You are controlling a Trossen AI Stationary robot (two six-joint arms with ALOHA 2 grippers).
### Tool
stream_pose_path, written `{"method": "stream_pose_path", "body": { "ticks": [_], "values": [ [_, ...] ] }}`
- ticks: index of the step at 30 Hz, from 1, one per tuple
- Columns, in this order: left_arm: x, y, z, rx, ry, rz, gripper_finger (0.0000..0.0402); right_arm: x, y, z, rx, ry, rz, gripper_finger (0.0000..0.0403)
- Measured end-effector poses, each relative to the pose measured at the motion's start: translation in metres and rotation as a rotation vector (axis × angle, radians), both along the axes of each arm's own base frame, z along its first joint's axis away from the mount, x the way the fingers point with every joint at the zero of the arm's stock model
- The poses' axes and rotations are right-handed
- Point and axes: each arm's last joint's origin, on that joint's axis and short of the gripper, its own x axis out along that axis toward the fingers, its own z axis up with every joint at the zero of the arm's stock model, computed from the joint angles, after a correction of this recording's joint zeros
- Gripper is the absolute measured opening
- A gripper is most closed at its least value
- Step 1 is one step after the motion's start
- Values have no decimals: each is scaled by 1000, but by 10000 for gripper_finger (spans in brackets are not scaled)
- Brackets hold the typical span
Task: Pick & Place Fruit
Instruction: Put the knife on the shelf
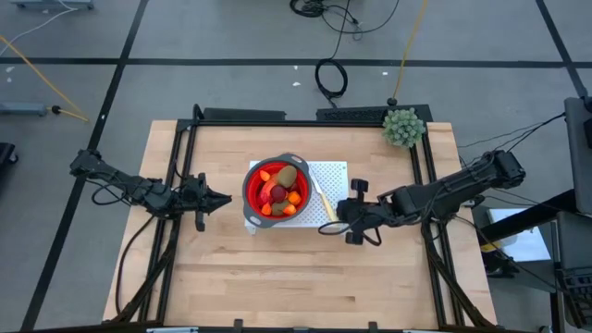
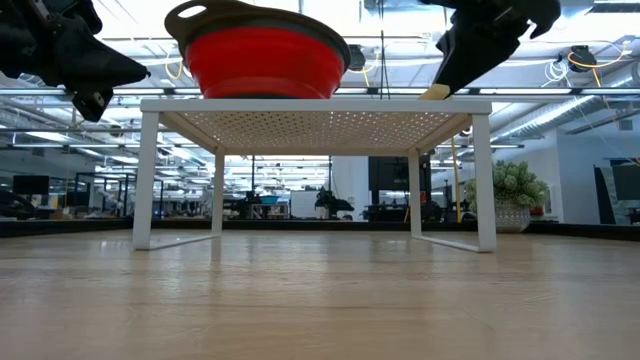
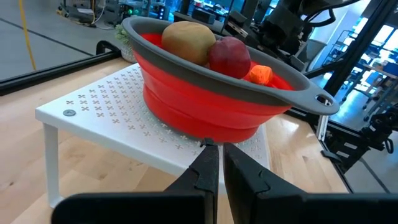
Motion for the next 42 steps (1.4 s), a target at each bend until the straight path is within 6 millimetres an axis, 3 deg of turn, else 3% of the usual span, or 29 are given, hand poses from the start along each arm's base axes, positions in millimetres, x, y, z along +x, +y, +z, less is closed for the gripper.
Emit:
{"method": "stream_pose_path", "body": {
  "ticks": [42],
  "values": [
    [0, 1, 0, 21, 0, 15, 21, 7, 15, 2, 87, -86, 53, 0]
  ]
}}
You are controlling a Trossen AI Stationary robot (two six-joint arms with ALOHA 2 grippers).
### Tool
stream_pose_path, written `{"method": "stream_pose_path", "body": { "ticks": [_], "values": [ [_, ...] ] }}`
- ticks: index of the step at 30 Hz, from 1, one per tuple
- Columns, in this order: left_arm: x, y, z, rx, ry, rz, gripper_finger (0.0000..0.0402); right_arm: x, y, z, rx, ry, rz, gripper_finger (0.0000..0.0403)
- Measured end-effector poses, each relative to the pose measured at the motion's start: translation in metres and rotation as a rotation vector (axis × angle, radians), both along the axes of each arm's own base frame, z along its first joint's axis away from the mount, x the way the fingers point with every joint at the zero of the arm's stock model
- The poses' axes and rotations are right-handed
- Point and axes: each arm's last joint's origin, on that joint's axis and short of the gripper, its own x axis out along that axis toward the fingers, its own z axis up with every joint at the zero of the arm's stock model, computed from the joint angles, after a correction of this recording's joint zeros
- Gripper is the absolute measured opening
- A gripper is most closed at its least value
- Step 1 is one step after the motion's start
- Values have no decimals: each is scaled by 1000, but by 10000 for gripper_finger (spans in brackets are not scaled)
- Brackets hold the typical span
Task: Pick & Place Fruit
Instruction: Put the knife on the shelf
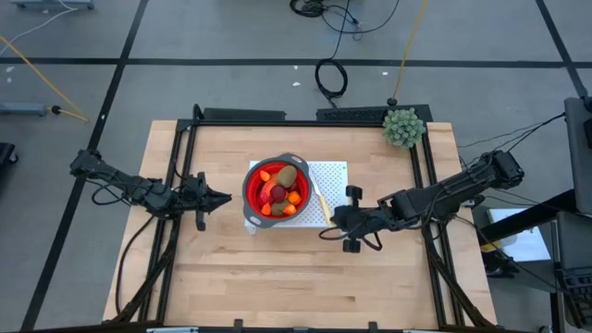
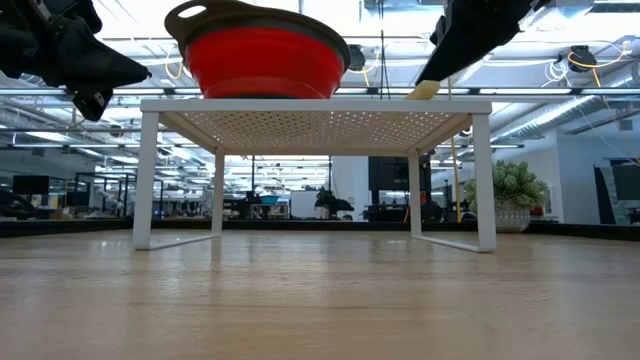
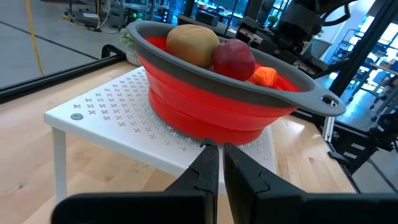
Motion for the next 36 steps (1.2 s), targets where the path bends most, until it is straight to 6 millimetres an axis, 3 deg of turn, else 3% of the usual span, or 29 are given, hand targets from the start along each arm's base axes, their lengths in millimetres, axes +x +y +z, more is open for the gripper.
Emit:
{"method": "stream_pose_path", "body": {
  "ticks": [12, 24, 30, 36],
  "values": [
    [0, 0, 0, 1, -1, 7, 21, 7, -2, 6, -75, -72, 47, 0],
    [0, 0, 0, -5, -1, 9, 21, 14, -47, 6, -184, -8, 43, 0],
    [0, 0, 0, -2, -1, 8, 21, 17, -70, 5, -83, 12, 132, 0],
    [0, 0, 0, 9, 1, 7, 21, 20, -71, 8, -65, -30, 162, 0]
  ]
}}
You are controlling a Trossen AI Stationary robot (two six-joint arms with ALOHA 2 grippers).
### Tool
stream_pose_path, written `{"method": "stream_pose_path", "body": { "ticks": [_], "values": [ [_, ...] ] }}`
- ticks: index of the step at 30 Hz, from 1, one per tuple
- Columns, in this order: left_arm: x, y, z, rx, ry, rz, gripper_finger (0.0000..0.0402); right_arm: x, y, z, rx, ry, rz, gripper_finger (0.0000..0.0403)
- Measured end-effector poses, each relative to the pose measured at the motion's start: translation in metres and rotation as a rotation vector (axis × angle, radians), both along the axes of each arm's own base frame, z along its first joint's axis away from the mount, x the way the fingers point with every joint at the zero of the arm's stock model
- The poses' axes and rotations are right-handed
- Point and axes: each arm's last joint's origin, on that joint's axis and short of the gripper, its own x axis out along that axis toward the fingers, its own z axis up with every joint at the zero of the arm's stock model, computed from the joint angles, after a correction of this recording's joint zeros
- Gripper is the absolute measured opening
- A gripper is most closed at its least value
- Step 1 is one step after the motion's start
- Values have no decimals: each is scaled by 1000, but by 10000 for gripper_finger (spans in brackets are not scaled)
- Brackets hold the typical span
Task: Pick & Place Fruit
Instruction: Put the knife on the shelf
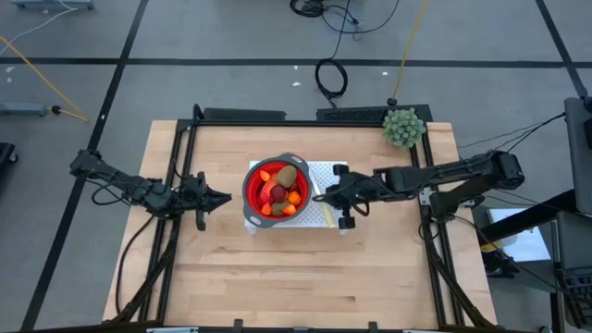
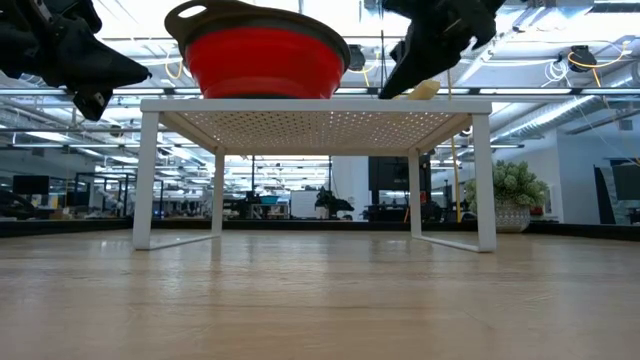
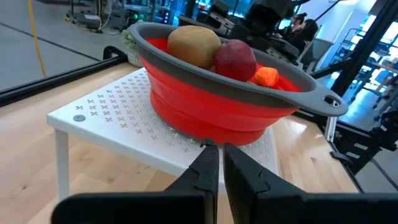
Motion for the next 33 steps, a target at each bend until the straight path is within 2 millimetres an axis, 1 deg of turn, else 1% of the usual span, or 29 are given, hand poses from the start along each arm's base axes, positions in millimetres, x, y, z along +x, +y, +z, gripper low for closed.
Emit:
{"method": "stream_pose_path", "body": {
  "ticks": [4, 12, 15, 18, 22, 28, 33],
  "values": [
    [0, 0, 0, 10, 1, -2, 21, 1, 6, 1, -7, -19, 30, 0],
    [0, 1, 0, 19, 1, 23, 21, 1, 7, 2, 15, -28, 5, 0],
    [0, 1, 0, 19, 1, 24, 21, -1, 10, -1, 20, 7, -2, 0],
    [0, 1, 0, 18, 0, 24, 21, -7, 15, -5, -13, 61, -40, 0],
    [0, 1, 0, 23, 1, 24, 21, -13, 26, -8, -2, 113, -33, 0],
    [0, 1, 0, 21, 1, 25, 21, -16, 38, -8, -24, 112, -42, 0],
    [0, 1, 0, 18, 0, 25, 21, -21, 43, -11, -4, 155, -56, 0]
  ]
}}
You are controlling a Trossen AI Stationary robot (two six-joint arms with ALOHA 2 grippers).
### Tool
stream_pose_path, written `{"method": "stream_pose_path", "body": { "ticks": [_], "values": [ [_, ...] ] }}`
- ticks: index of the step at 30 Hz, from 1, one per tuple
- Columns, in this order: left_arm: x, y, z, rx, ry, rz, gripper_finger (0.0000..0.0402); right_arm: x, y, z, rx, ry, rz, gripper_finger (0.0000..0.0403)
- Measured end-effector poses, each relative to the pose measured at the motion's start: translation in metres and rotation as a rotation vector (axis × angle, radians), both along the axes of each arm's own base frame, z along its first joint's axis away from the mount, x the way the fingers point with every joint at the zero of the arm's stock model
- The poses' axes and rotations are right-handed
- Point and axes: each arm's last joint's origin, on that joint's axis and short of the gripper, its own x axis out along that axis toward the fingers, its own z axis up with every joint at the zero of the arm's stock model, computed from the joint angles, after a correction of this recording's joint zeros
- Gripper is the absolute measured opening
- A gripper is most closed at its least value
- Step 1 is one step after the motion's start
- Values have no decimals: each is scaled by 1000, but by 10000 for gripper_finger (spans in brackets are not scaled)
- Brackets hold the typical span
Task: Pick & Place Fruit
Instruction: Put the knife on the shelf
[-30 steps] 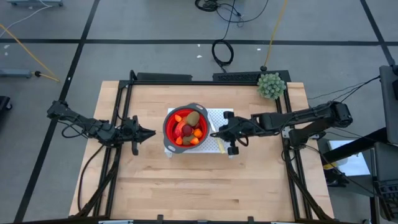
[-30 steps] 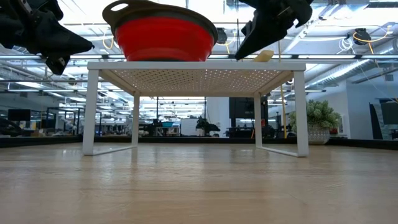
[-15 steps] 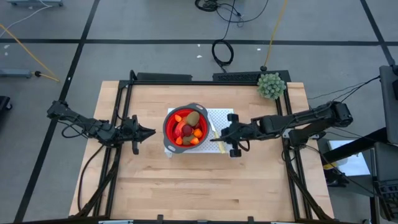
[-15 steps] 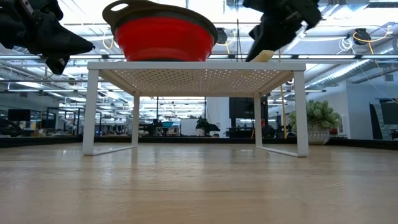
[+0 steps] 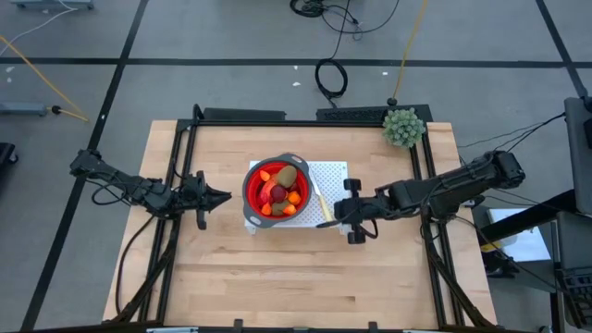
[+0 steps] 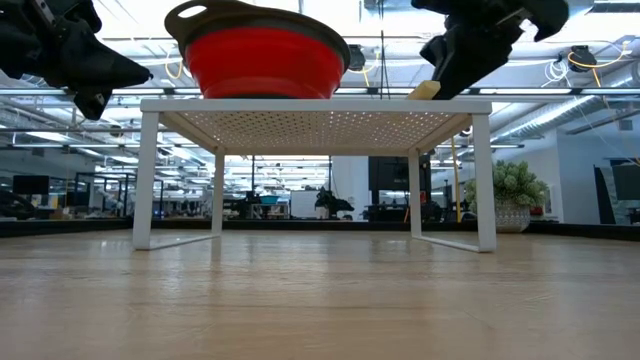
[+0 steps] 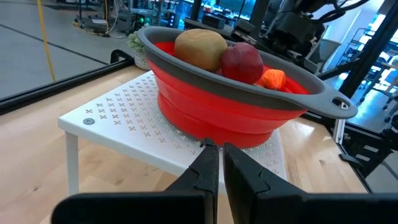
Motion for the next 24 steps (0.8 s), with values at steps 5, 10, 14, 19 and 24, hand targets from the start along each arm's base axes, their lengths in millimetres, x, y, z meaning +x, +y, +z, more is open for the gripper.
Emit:
{"method": "stream_pose_path", "body": {
  "ticks": [5, 10, 14, 19, 24],
  "values": [
    [0, 0, 0, -2, -1, 1, 21, -1, 6, 0, 12, -5, 5, 0],
    [0, 0, 0, 1, 0, 0, 21, -1, 10, -1, 25, -5, 5, 0],
    [0, 0, 0, 2, 0, 0, 21, -2, 14, 0, 42, -14, 2, 0],
    [0, 0, 0, 2, 0, 0, 21, -3, 18, 0, 48, -18, 12, 0],
    [0, 0, 0, 2, 0, 2, 21, -4, 22, 0, 62, -19, 14, 0]
  ]
}}
